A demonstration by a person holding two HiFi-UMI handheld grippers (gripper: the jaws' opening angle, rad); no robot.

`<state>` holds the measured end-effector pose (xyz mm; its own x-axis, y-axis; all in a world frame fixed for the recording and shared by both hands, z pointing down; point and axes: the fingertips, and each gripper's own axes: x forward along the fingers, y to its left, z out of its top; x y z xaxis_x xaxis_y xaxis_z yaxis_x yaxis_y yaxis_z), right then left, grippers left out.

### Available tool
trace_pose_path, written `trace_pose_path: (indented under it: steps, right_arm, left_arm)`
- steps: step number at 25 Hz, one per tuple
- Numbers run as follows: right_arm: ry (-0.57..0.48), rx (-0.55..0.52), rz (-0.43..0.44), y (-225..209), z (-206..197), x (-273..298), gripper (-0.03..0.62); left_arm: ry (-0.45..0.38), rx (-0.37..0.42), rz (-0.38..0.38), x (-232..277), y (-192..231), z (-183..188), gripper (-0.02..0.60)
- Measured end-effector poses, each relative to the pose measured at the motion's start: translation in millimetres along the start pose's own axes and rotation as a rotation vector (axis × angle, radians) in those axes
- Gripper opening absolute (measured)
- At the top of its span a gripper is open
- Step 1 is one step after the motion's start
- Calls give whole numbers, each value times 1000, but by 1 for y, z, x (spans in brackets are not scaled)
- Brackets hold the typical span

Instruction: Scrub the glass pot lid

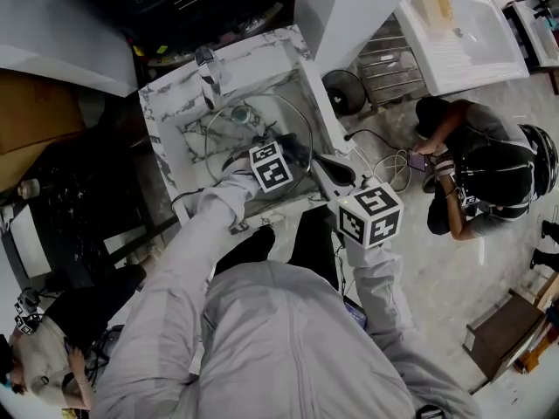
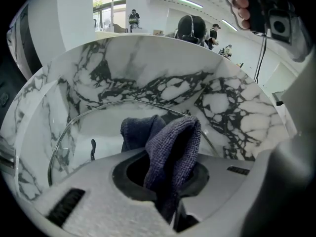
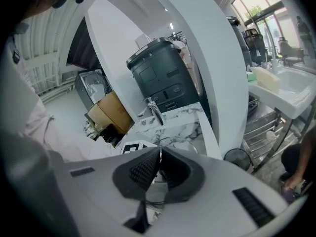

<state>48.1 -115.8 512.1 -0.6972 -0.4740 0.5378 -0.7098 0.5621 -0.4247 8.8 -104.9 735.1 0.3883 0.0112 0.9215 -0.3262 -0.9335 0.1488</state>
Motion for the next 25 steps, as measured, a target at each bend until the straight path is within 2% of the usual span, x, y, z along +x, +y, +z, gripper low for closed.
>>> trace_pose_path:
  steps: [5, 10, 14, 19, 22, 25]
  right_arm:
    - [0, 1, 1, 4, -1, -2, 31]
    - [1, 4, 8, 10, -3, 0, 31]
    - [3, 2, 18, 16, -5, 2, 31]
    - [3, -4, 23, 21, -4, 3, 31]
    - [2, -8, 27, 23, -2, 5, 31]
    - [6, -12, 30, 24, -1, 6, 31]
  left_arm:
    - [4, 36, -66, -3, -18, -10, 57]
    - [-2, 27, -146, -10, -36, -23, 57]
    - [30, 44, -193, -14, -46, -37, 57]
    - [106, 111, -188, -29, -48, -50, 57]
    - [131, 117, -213, -24, -48, -66, 57]
    - [160, 103, -184, -29, -40, -72, 57]
